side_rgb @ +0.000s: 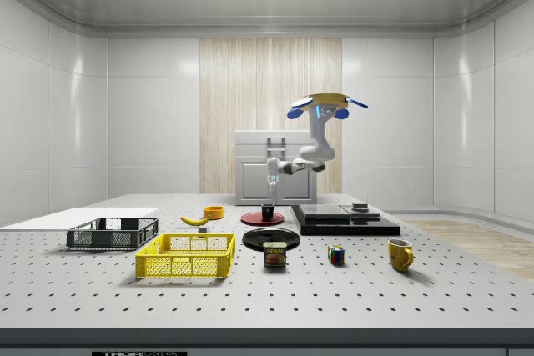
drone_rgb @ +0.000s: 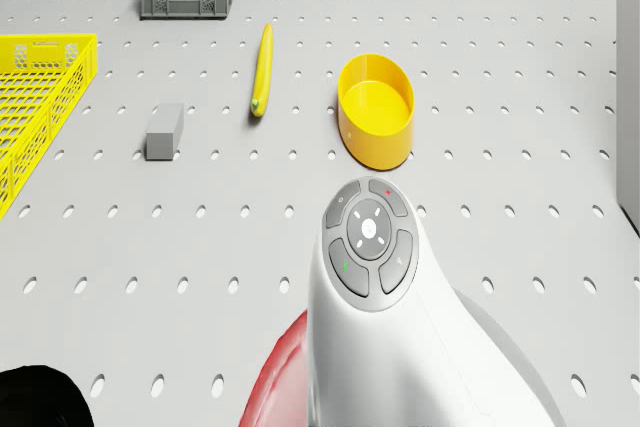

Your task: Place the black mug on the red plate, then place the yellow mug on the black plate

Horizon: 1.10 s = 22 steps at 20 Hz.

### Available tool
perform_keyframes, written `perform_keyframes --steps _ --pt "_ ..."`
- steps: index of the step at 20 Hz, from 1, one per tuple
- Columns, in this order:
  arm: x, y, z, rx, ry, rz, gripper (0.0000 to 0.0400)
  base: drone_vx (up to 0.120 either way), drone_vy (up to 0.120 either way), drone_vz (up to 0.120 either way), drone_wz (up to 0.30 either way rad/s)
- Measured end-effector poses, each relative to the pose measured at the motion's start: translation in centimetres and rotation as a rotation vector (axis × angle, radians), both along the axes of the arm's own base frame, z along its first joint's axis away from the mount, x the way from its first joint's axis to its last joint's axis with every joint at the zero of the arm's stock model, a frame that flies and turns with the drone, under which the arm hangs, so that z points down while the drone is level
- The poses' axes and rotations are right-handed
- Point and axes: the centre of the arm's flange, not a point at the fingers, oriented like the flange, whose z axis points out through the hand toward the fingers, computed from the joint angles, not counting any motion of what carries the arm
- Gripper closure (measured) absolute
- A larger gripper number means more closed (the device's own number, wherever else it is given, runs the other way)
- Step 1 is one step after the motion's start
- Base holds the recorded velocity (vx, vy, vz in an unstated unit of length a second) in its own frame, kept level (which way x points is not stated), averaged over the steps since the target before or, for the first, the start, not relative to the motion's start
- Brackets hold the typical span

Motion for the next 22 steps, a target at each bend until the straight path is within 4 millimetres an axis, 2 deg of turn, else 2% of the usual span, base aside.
perform_keyframes --steps 22 --pt "0.0 0.0 -0.19 0.0 0.0 0.0 0.0 -0.12 0.12 0.0 0.0"
